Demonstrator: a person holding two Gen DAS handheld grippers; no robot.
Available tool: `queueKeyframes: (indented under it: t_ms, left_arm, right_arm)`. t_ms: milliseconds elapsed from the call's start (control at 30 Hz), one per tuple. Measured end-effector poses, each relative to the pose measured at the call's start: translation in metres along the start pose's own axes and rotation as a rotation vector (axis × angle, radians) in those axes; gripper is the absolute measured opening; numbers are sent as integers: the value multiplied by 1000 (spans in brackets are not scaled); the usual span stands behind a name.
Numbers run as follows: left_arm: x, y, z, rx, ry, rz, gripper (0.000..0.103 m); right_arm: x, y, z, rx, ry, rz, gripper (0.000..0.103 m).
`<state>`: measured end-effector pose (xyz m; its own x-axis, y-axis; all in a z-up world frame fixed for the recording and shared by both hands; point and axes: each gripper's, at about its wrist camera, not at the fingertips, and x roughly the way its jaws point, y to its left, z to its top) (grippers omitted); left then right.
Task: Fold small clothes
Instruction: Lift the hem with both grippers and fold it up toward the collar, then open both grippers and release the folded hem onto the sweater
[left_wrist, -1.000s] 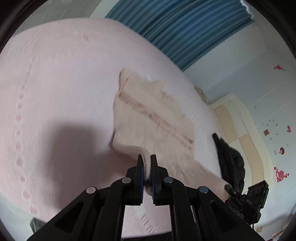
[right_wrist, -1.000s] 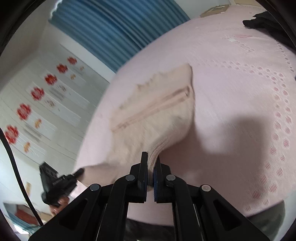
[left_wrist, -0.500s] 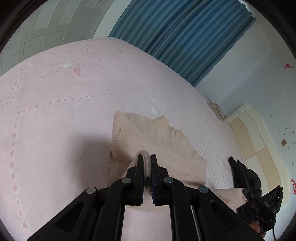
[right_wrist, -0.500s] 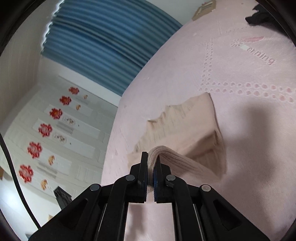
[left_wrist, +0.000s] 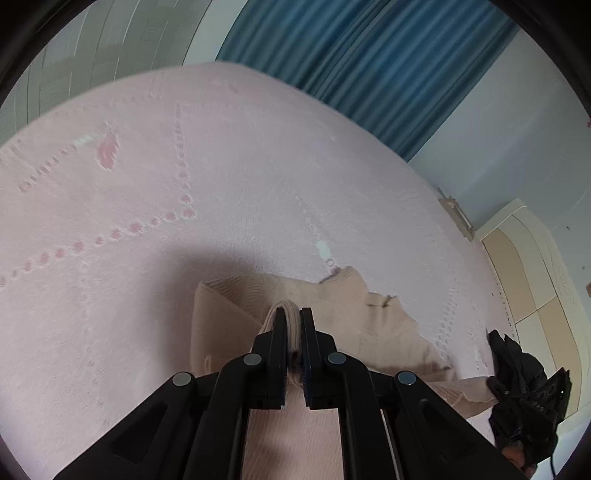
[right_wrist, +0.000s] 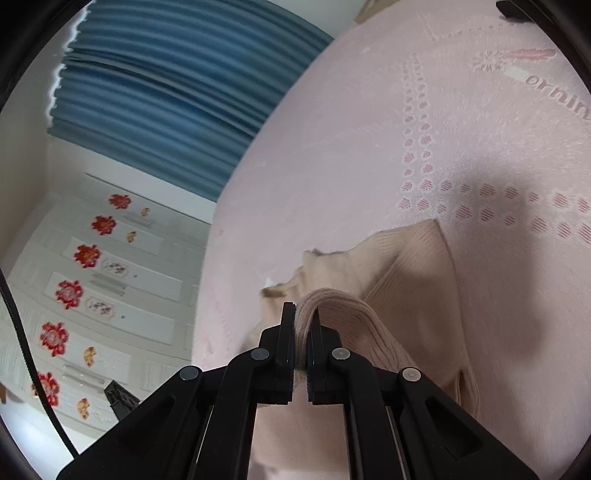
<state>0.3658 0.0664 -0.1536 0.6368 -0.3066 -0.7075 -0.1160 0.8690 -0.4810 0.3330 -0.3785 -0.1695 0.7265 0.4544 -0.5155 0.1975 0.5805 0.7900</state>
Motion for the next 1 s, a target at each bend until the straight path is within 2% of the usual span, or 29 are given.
queueKeyframes:
  t_ms: [67,100,133,167,267,400,500,567,667,700,867,933,1000]
  left_arm:
    - [14,4,4,-26,27,-22,9]
    - [19,6,7,-44,43,-41,14]
    - [23,9,9,-69,59,-69,27]
    - [24,12,9,-83,57,-84,36]
    - [17,11,3,-13,31,-56,42]
    - [7,15,-20,39,66,-40,44]
    - [-15,17,-50,82,68,-30,46]
    - [-31,19,-69,117,49,-9,54]
    - [-60,26,-106,140,19,9,60]
    - [-67,31,-118,134,21,4,61]
    - [-69,47,-162,82,108,-32,61]
    - [-56,52,-168,44,146,-44,60]
    - [-48,58,-165,3,143,-62,59]
  right_arm:
    - [17,-5,6,5,1,-42,6]
    - [26,-7,9,5,5,-54,12]
    - [35,-8,12,-2,25,-70,21]
    - [44,-9,15,-17,60,-79,24]
    - [47,-10,10,-86,67,-88,29]
    - [28,-11,-16,-197,75,-133,29]
    - [5,-14,-41,-268,106,-139,34]
    - [-14,-13,-61,-339,126,-161,37]
    - [-40,-17,-86,-396,132,-191,45]
    - [-49,-21,-95,-403,131,-205,49]
    - [-59,-43,-124,-370,168,-234,49]
    - [-52,-52,-131,-315,196,-222,49]
    - [-40,-61,-134,-268,209,-214,49]
